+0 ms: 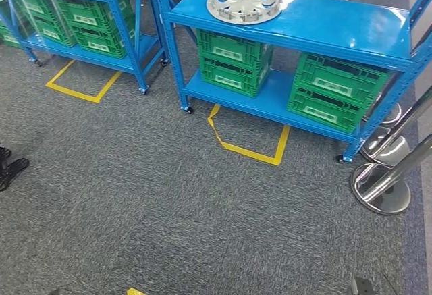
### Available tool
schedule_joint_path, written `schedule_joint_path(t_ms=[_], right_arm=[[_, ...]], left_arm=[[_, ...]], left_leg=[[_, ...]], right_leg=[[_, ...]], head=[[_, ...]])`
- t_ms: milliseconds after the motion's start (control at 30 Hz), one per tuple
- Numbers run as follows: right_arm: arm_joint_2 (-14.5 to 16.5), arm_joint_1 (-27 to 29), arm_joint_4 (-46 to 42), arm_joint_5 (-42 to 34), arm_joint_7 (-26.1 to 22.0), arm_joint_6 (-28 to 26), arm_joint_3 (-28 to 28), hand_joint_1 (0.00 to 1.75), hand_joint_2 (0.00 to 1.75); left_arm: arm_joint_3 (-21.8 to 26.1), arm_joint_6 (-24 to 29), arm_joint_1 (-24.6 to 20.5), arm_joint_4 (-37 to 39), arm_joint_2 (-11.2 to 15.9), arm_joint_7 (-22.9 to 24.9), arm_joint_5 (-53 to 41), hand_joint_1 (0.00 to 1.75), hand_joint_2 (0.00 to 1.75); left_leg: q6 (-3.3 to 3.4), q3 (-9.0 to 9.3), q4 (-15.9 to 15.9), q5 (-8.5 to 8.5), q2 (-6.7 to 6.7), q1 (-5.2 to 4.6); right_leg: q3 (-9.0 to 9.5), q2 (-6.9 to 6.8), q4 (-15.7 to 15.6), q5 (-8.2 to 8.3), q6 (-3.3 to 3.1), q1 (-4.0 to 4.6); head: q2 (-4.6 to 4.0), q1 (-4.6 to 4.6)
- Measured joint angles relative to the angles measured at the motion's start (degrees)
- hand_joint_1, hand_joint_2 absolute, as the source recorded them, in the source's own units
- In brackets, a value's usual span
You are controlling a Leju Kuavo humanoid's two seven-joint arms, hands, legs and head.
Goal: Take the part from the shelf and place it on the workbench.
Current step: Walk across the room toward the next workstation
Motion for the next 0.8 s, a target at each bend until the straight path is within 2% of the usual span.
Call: schedule_joint_path(t_ms=[100,133,167,267,300,333,367,400,433,467,500,567,600,633,667,700,767,800], right_arm=[[0.1,0.1,0.0,0.2,-0.1,0.0,0.0,0.00,0.00],[0.2,0.1,0.0,0.3,-0.1,0.0,0.0,0.00,0.00],[0.2,0.0,0.0,0.3,-0.1,0.0,0.1,0.00,0.00],[0.2,0.1,0.0,0.3,-0.1,0.0,0.1,0.00,0.00],[0.2,0.2,0.0,0.3,-0.1,0.0,0.2,0.00,0.00],[0.2,0.2,0.1,0.3,-0.1,0.0,0.2,0.00,0.00],[0.2,0.3,0.1,0.3,-0.1,0.0,0.2,0.00,0.00],[0.2,0.3,0.1,0.3,-0.2,0.0,0.2,0.00,0.00],[0.2,0.4,0.2,0.3,-0.2,0.0,0.2,0.00,0.00],[0.3,0.4,0.3,0.3,-0.3,0.0,0.2,0.00,0.00],[0.3,0.3,0.4,0.2,-0.3,0.0,0.2,0.00,0.00],[0.3,0.3,0.4,0.1,-0.4,0.0,0.3,0.00,0.00],[0.3,0.4,0.4,0.1,-0.4,0.0,0.3,0.00,0.00],[0.3,0.4,0.5,0.1,-0.5,0.0,0.3,0.00,0.00],[0.3,0.4,0.5,0.1,-0.5,0.0,0.3,0.00,0.00],[0.3,0.4,0.5,0.1,-0.5,0.0,0.3,0.00,0.00],[0.3,0.2,0.5,0.2,-0.6,0.0,0.4,0.00,0.00],[0.3,0.2,0.5,0.2,-0.6,0.0,0.4,0.00,0.00]], left_arm=[[0.0,0.2,-0.1,0.0,0.1,0.1,0.2,0.00,0.00],[0.0,0.3,-0.1,0.0,0.1,0.1,0.2,0.00,0.00],[0.0,0.4,-0.1,0.0,0.1,0.2,0.2,0.00,0.00],[0.2,0.6,0.0,0.0,0.1,0.2,0.2,0.00,0.00],[0.2,0.7,0.1,0.0,0.1,0.2,0.2,0.00,0.00],[0.3,0.7,0.2,0.0,0.0,0.2,0.2,0.00,0.00],[0.3,0.7,0.3,0.0,0.0,0.2,0.2,0.00,0.00],[0.3,0.8,0.3,0.0,-0.1,0.2,0.2,0.00,0.00],[0.3,0.9,0.4,0.0,-0.1,0.2,0.2,0.00,0.00],[0.3,1.0,0.3,0.0,-0.1,0.2,0.2,0.00,0.00],[0.4,1.1,0.2,0.1,-0.1,0.2,0.2,0.00,0.00],[0.4,1.2,0.0,0.1,-0.1,0.2,0.2,0.00,0.00],[0.4,1.2,0.0,0.1,-0.2,0.3,0.3,0.00,0.00],[0.4,1.2,0.0,0.1,-0.3,0.3,0.3,0.00,0.00],[0.4,1.2,0.0,0.1,-0.3,0.3,0.3,0.00,0.00],[0.4,1.2,-0.1,0.1,-0.3,0.3,0.3,0.00,0.00],[0.4,1.2,-0.1,0.1,-0.3,0.3,0.4,0.00,0.00],[0.4,1.2,0.0,0.1,-0.4,0.3,0.4,0.00,0.00]], left_leg=[[0.68,0.97,-1.5,-0.08,0.10,0.07],[0.98,1.41,-1.6,-0.09,0.14,0.16],[1.24,1.85,-1.7,-0.16,0.19,0.20],[1.66,2.63,-1.7,-0.74,0.24,0.15],[1.61,2.97,-1.7,-1.05,0.21,0.15],[1.48,3.47,-1.6,-1.43,0.17,0.18],[1.29,4.13,-1.6,-1.90,0.14,0.25],[1.03,4.88,-1.6,-2.45,0.15,0.34],[0.74,5.55,-1.6,-2.95,0.18,0.42],[0.41,5.87,-1.6,-3.39,0.20,0.45],[0.06,5.96,-1.6,-3.73,0.26,0.47],[-0.60,6.06,-1.4,-4.03,0.29,0.41],[-0.86,6.08,-0.9,-4.10,0.29,0.43],[-1.08,5.61,0.6,-4.15,0.21,0.46],[-1.27,4.21,3.3,-4.47,0.12,0.54],[-1.46,1.91,7.0,-5.17,0.02,0.59],[-1.73,-3.92,15.0,-7.85,-0.08,0.61],[-1.77,-6.35,17.3,-8.94,-0.09,0.61]], right_leg=[[0.27,-0.07,0.8,0.07,0.85,-0.04],[0.06,-0.15,2.0,-0.50,1.14,-0.12],[-0.76,-0.22,3.9,-1.80,1.40,-0.19],[-6.48,-0.31,14.8,-6.67,2.04,-0.45],[-8.08,-0.32,17.2,-7.09,2.25,-0.59],[-8.72,-0.34,17.4,-6.30,2.47,-0.76],[-8.21,-0.37,15.2,-4.30,2.66,-0.95],[-6.97,-0.44,11.3,-1.62,2.81,-1.12],[-5.77,-0.55,7.8,0.32,2.84,-1.15],[-4.78,-0.72,4.8,1.16,2.63,-1.05],[-4.17,-0.83,3.1,1.42,2.14,-0.87],[-3.70,-0.81,2.4,0.63,0.81,-0.51],[-3.21,-0.70,2.3,0.81,0.27,-0.51],[-2.69,-0.62,2.0,0.64,-0.09,-0.54],[-1.96,-0.55,1.7,0.53,-0.38,-0.59],[-1.42,-0.53,1.4,0.35,-0.63,-0.61],[-0.55,-0.37,1.1,-0.26,-1.06,-0.53],[-0.06,-0.25,1.1,-0.68,-1.16,-0.49]], head=[[0.00,0.30],[0.00,0.47],[0.00,0.71],[0.00,1.57],[0.00,1.80],[0.00,2.05],[0.00,2.32],[0.00,2.57],[-0.01,2.80],[-0.01,3.02],[-0.01,3.16],[-0.01,3.06],[-0.01,2.89],[-0.01,2.60],[0.00,2.30],[0.00,1.98],[0.00,1.39],[0.00,1.18]])
